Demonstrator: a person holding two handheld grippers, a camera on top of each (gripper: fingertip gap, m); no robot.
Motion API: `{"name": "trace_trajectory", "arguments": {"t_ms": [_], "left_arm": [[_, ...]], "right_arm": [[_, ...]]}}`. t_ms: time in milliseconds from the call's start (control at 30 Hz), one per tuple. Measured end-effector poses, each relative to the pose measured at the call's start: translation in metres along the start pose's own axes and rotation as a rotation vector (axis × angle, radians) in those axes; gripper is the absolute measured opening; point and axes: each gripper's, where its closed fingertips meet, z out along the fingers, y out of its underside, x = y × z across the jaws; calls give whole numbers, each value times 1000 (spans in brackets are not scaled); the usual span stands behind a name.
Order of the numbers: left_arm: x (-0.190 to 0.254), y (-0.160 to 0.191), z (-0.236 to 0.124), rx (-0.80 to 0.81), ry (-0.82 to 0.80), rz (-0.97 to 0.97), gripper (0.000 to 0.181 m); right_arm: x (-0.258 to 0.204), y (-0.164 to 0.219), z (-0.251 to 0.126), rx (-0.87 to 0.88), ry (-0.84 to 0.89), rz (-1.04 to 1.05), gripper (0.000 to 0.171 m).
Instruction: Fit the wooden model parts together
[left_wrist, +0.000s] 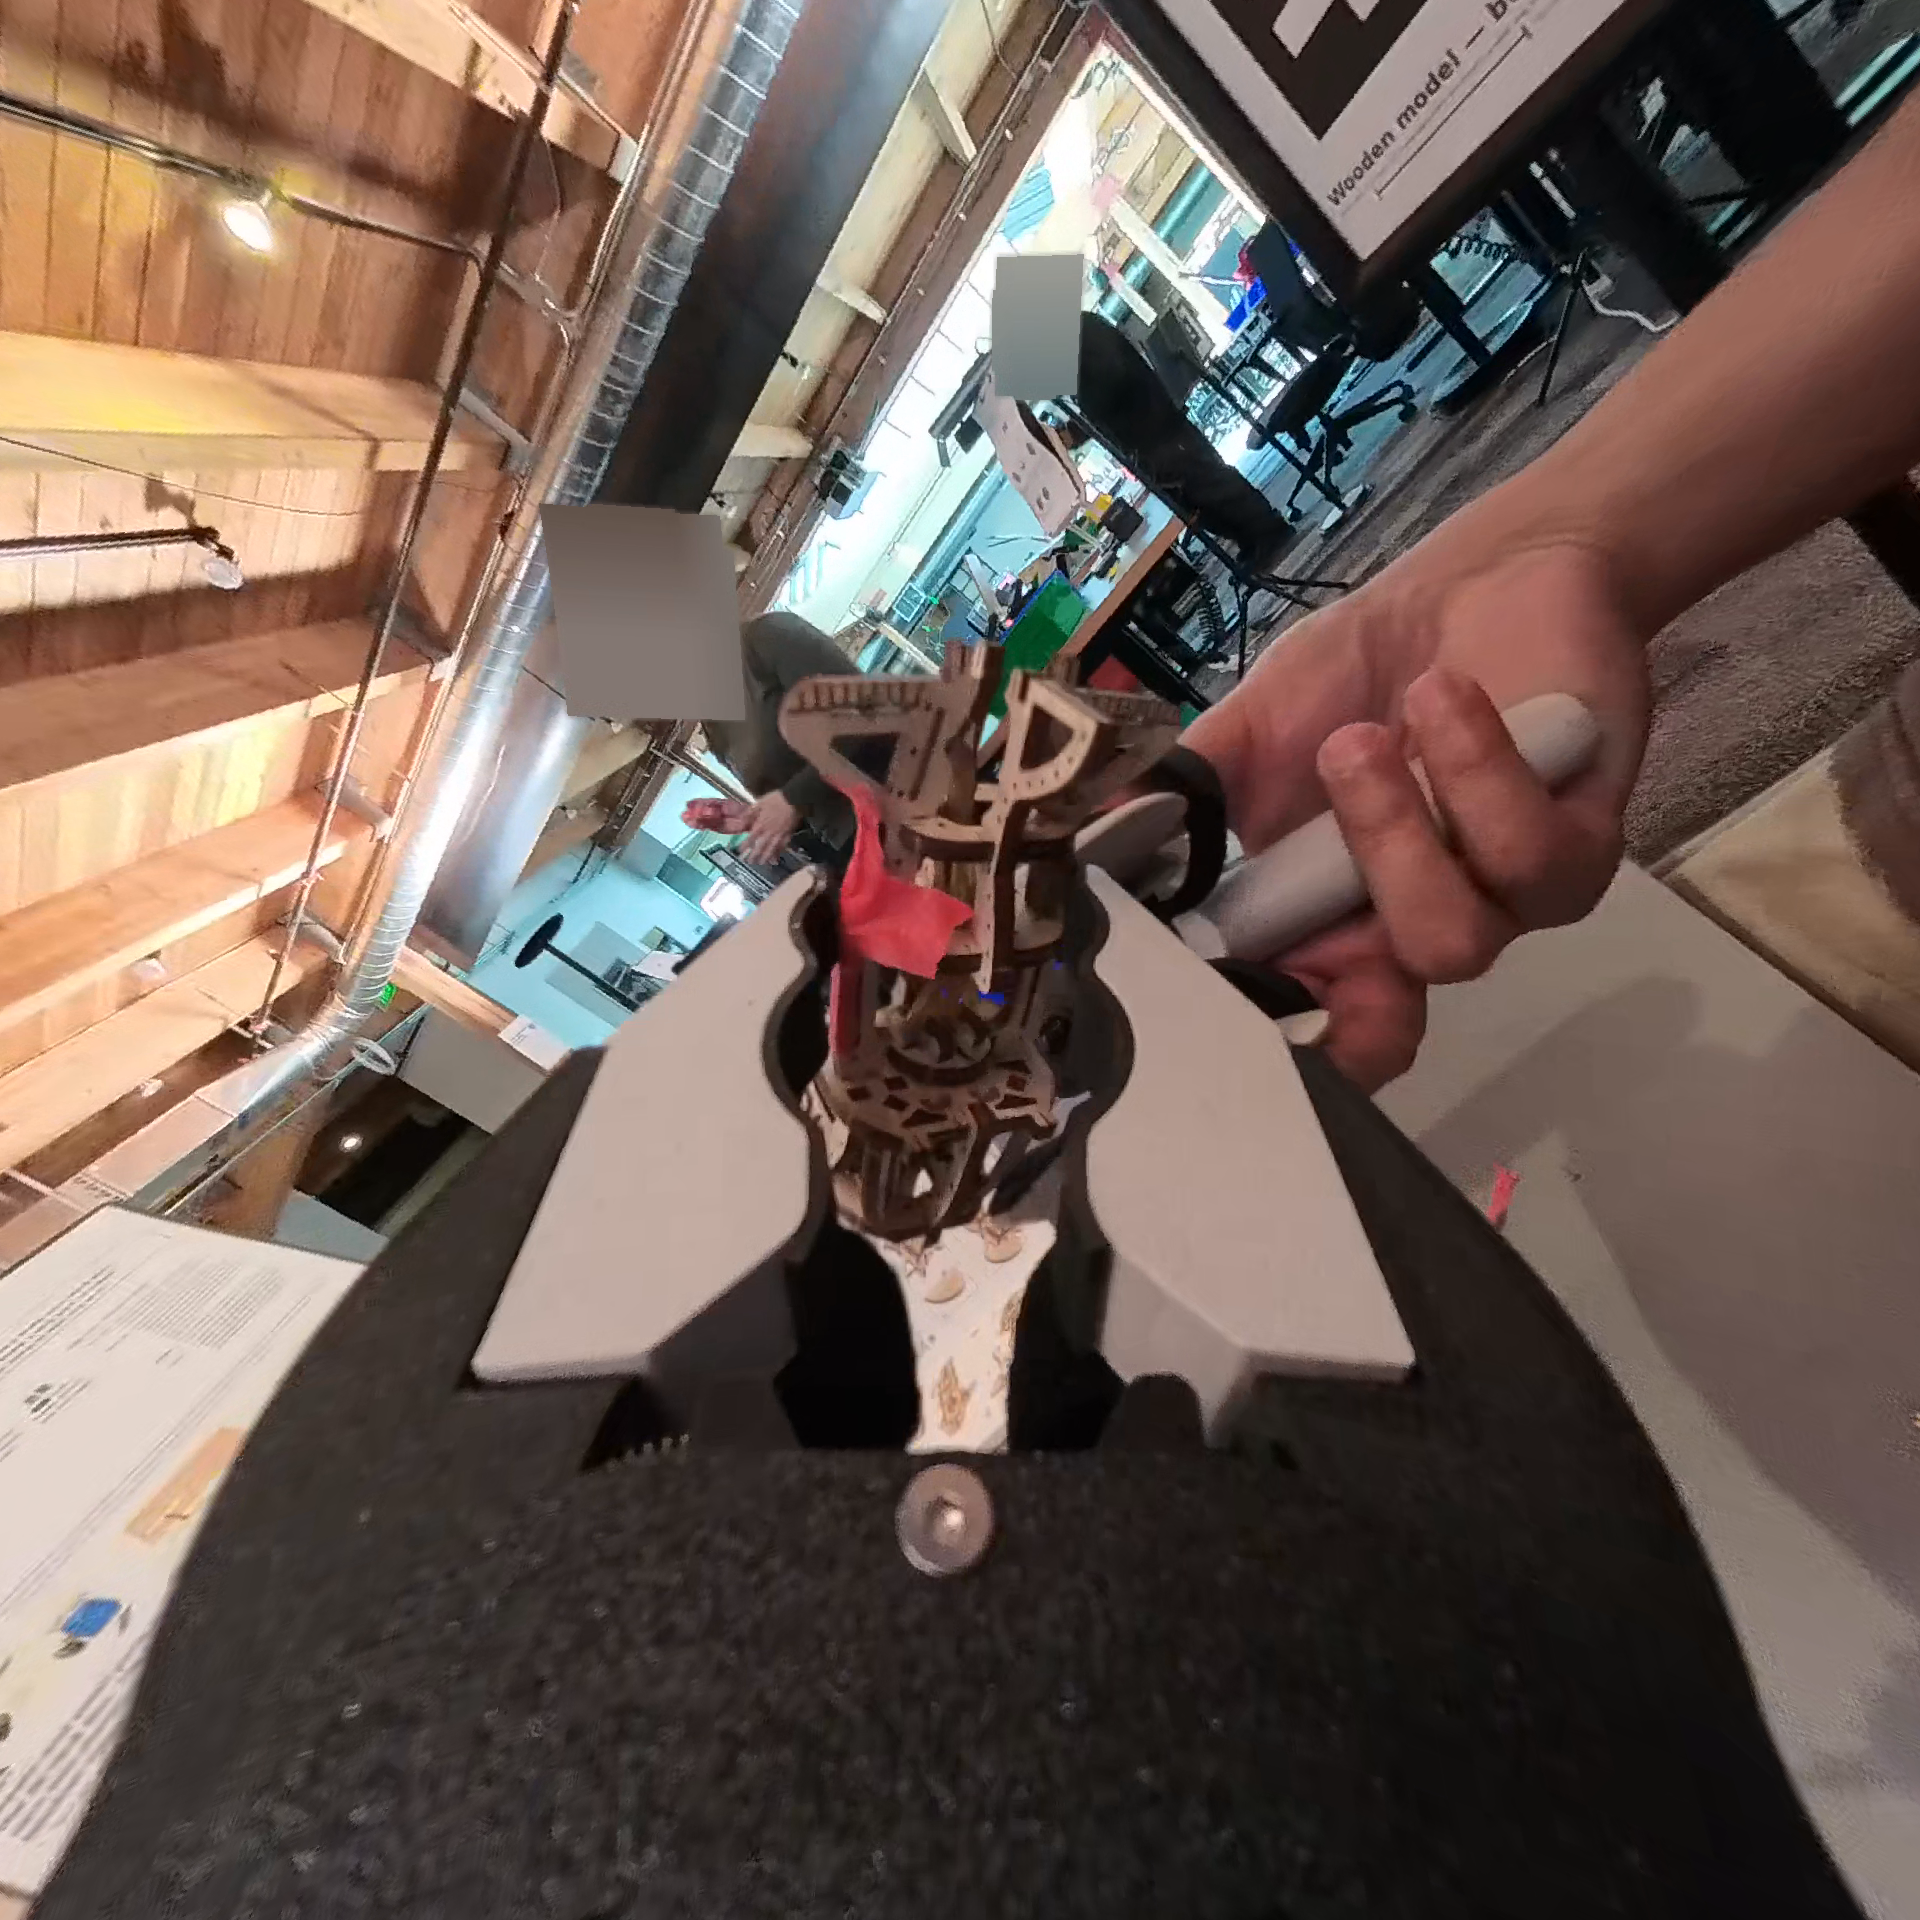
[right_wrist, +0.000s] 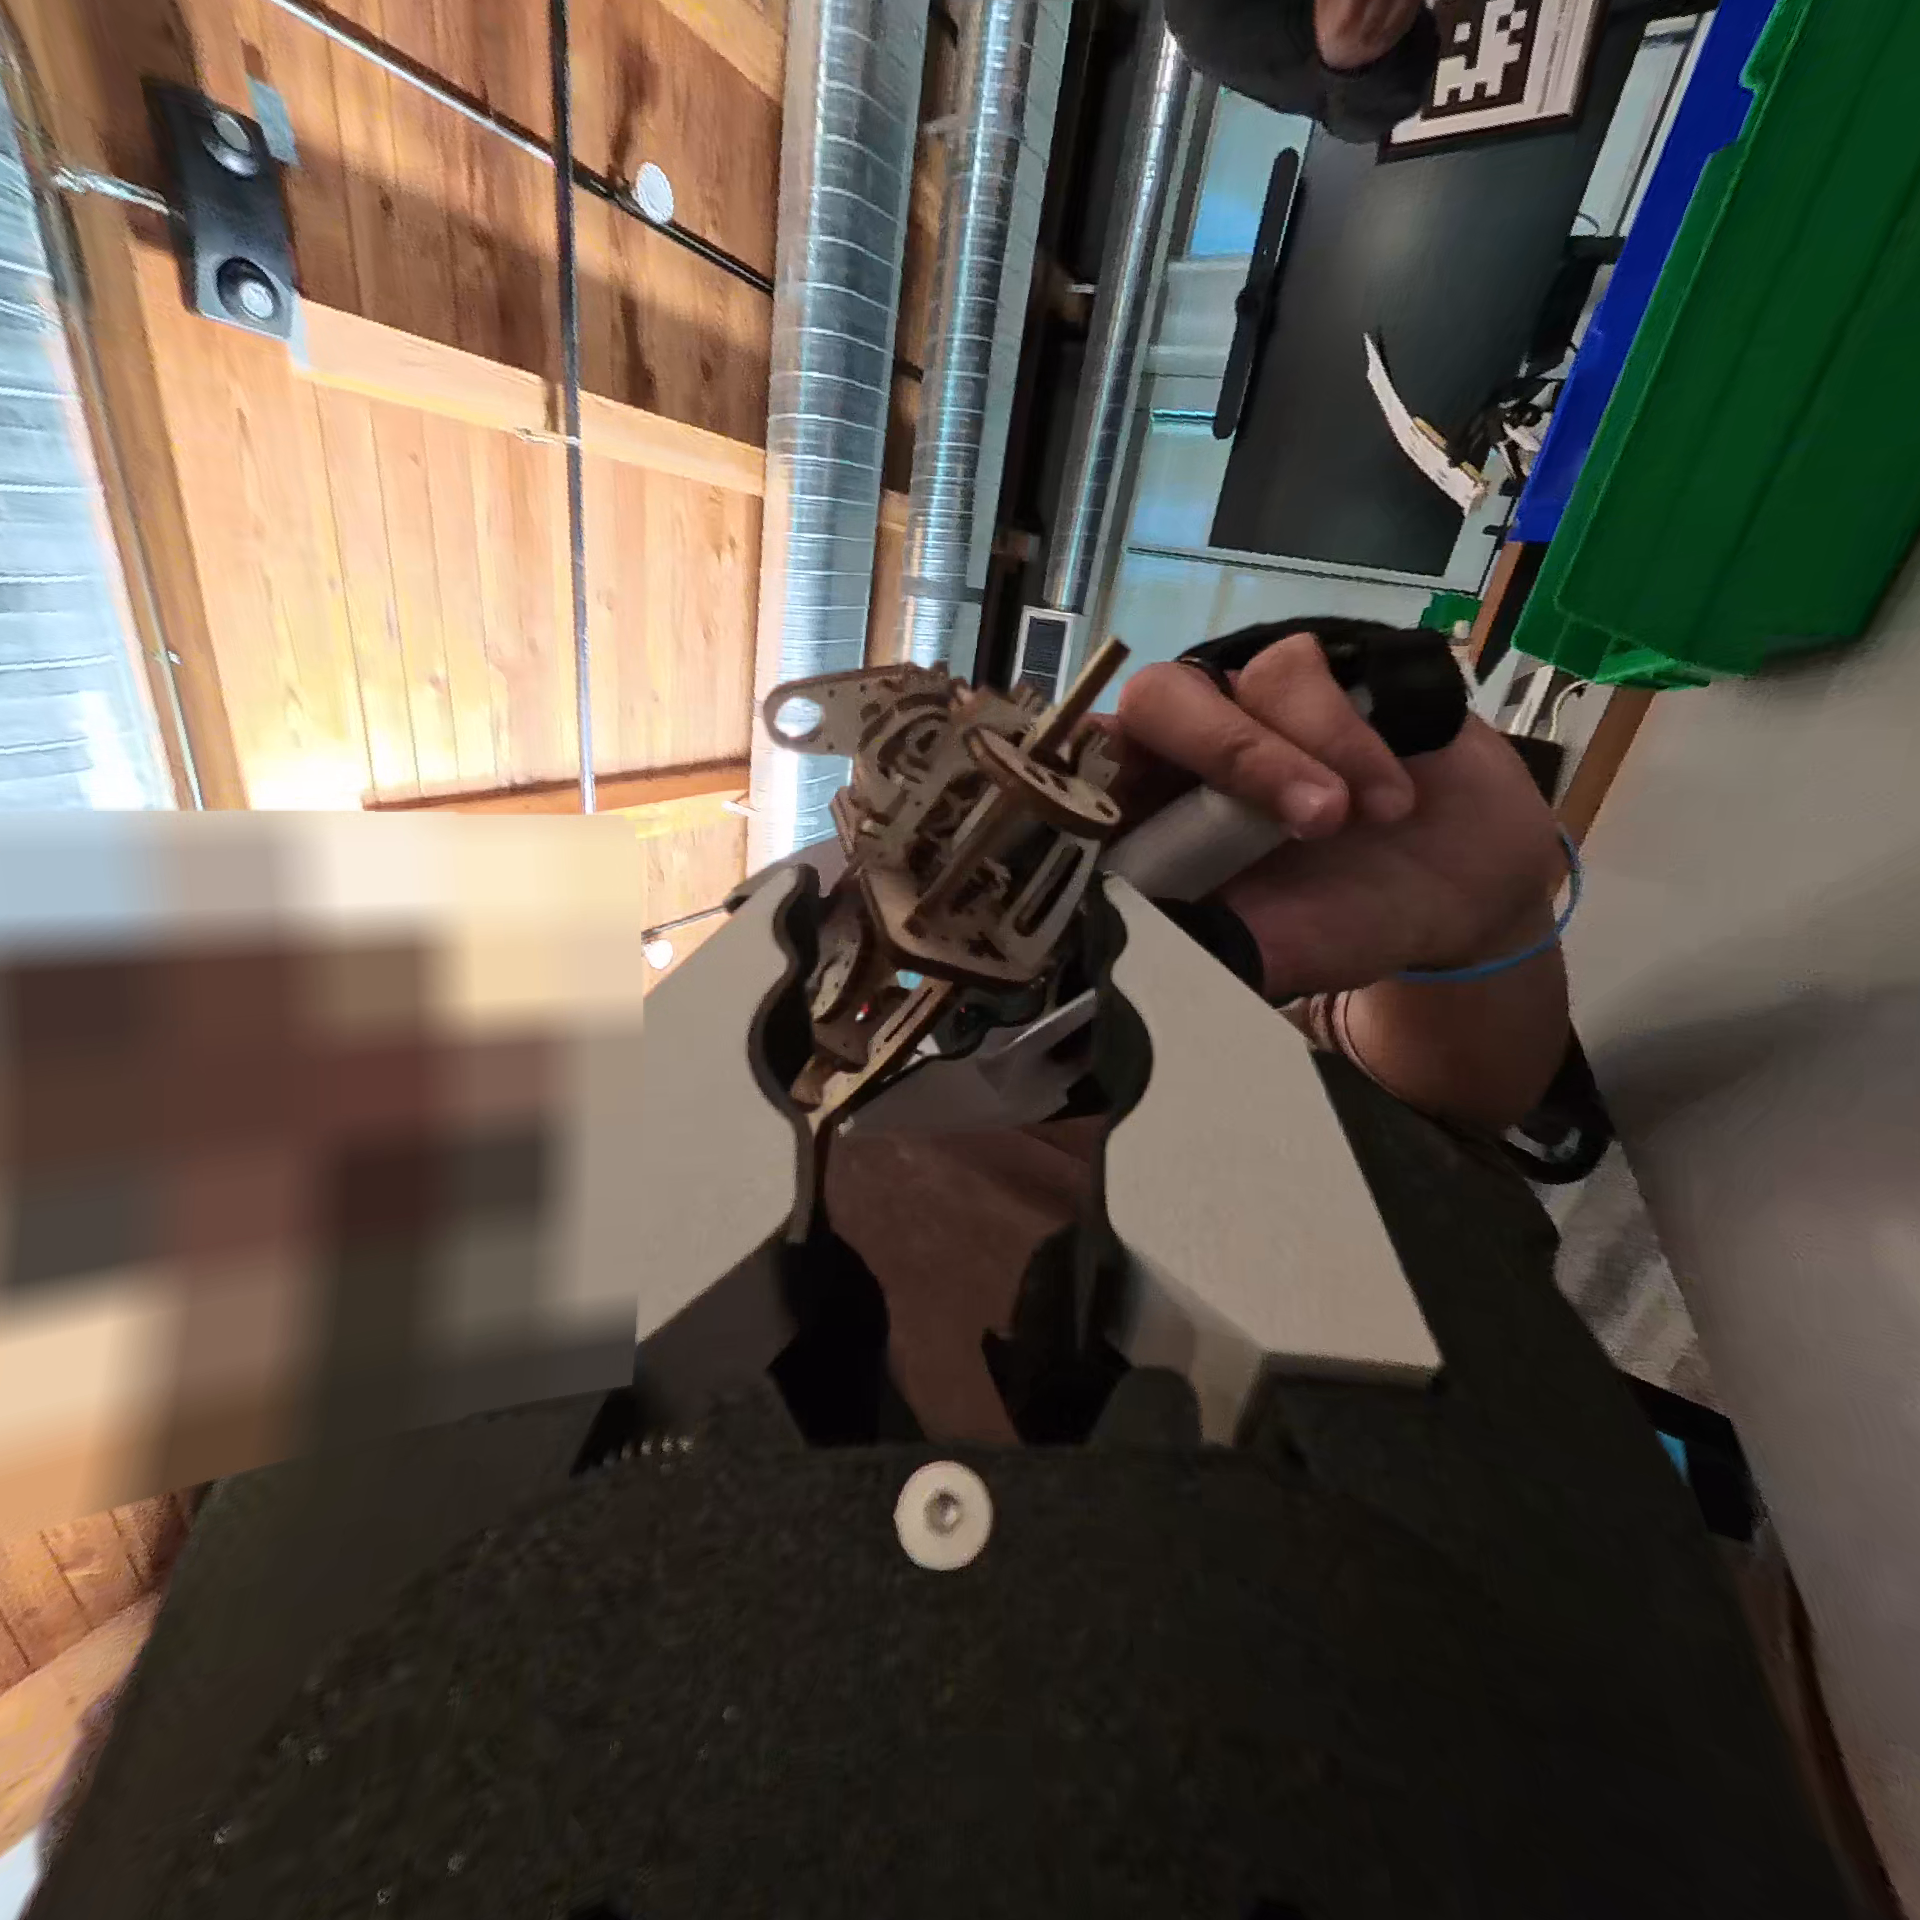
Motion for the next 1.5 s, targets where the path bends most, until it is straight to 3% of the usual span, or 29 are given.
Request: {"name": "trace_trajectory", "arguments": {"t_ms": [267, 400, 533, 600, 667, 767, 867, 933, 1033, 1233, 1500], "left_arm": [[5, 25, 12, -111, -53, -43, 41], [3, 42, 11, -151, -103, -108, 40], [12, 67, 6, -230, -88, -190, 34], [18, 95, 1, -355, -75, -251, 26], [25, 122, -8, -459, -31, -382, 23], [18, 134, -19, -475, -8, -692, 18], [14, 123, -12, -411, 110, -1007, 35], [23, 120, -6, -409, 217, -1115, 57], [39, 137, -10, -465, 244, -1063, 63], [48, 169, -36, -509, 233, -974, 54], [8, 180, -76, -352, 55, -949, 36]], "right_arm": [[-3, -26, -33, -14, 151, -71, 43], [-9, -44, -46, -9, 239, -215, 42], [-30, -64, -53, 30, 223, -369, 42], [-28, -70, -56, -1, 307, -506, 42], [-23, -77, -63, -72, 429, -712, 42], [-6, -89, -81, -212, 622, -1032, 42], [7, -87, -81, -317, 605, -1191, 42], [15, -83, -77, -364, 577, -1233, 42], [35, -74, -81, -504, 569, -1356, 42], [62, -62, -95, -697, 522, -1487, 42], [68, -51, -91, -743, 384, -1526, 42]]}}
